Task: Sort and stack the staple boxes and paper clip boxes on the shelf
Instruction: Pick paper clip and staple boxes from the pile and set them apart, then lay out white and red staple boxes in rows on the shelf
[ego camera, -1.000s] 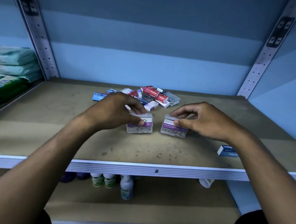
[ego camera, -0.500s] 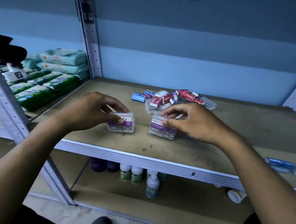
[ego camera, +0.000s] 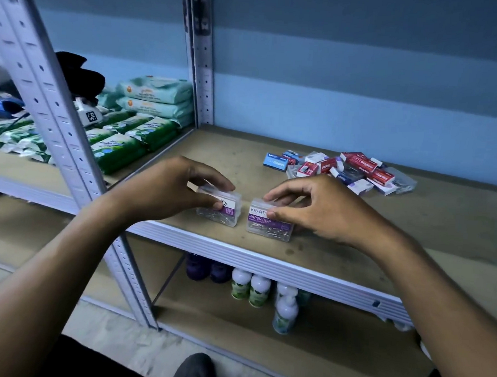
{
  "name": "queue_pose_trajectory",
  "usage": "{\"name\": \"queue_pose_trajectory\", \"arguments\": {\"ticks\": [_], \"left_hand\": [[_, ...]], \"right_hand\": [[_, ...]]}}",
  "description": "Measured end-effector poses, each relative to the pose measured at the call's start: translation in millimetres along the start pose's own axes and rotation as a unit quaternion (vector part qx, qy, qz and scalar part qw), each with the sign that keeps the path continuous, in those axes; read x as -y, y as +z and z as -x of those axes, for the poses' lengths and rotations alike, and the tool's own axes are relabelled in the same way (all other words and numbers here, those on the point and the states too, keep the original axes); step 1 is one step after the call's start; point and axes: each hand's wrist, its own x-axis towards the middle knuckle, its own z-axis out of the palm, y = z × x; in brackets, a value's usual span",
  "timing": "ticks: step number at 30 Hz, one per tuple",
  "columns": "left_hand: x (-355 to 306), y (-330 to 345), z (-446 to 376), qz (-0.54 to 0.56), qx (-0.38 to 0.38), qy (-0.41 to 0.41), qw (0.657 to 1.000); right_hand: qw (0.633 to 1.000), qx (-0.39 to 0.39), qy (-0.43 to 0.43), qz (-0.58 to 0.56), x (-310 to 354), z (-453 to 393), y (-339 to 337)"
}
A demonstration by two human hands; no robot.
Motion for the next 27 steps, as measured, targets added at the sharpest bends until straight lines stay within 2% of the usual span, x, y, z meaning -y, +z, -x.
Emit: {"name": "queue_pose_trajectory", "arguments": {"ticks": [7, 14, 22, 27], "left_hand": [[-7.2, -1.1, -0.3, 0.000, -0.013, 0.000, 1.000], [-43.2, 13.4, -20.1, -0.006, -0.095, 0.051, 0.994], [-86.1, 58.3, -68.3, -0.071, -0.063, 0.105, 0.990], [-106.3, 87.1, -91.9, -0.113, -0.027, 0.100, 0.988]], "right_hand": [[1.000, 0.003, 0.016, -0.003, -1.1, 1.7, -2.5], [0.998, -0.038, 0.050, -0.018, -21.3, 7.2, -16.1], [0.988, -0.087, 0.123, 0.038, -57.6, 39.1, -57.5], [0.975, -0.117, 0.159, 0.100, -82.3, 56.9, -76.9]]}}
